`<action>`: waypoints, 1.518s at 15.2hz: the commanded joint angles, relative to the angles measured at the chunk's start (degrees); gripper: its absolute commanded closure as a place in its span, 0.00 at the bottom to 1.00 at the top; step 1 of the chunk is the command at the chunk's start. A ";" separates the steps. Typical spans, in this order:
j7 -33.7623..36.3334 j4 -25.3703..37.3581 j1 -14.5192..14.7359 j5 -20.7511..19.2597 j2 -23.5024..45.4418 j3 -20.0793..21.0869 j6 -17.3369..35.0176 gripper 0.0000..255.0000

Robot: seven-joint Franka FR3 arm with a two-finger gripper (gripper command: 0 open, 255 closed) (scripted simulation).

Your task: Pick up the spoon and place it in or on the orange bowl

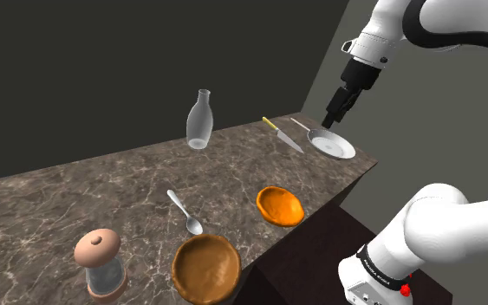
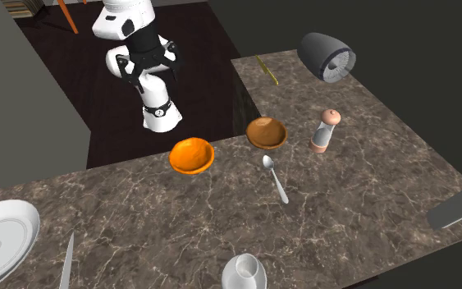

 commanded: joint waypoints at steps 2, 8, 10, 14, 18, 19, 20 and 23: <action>0.90 -0.53 0.27 0.66 1.10 0.82 1.46 0.00; 6.05 -2.16 1.88 4.25 9.20 5.64 10.36 0.00; 7.71 -2.11 2.37 5.22 12.45 7.19 13.31 0.00; 11.01 -1.08 3.20 6.71 19.63 10.23 19.05 0.00; 14.42 1.13 3.90 7.34 27.57 13.03 24.41 0.00; 15.31 1.87 4.06 7.34 29.65 13.68 25.66 0.00; 16.22 2.68 4.23 7.27 31.77 14.30 26.88 0.00; 19.06 5.52 4.79 6.63 38.29 15.96 30.25 0.00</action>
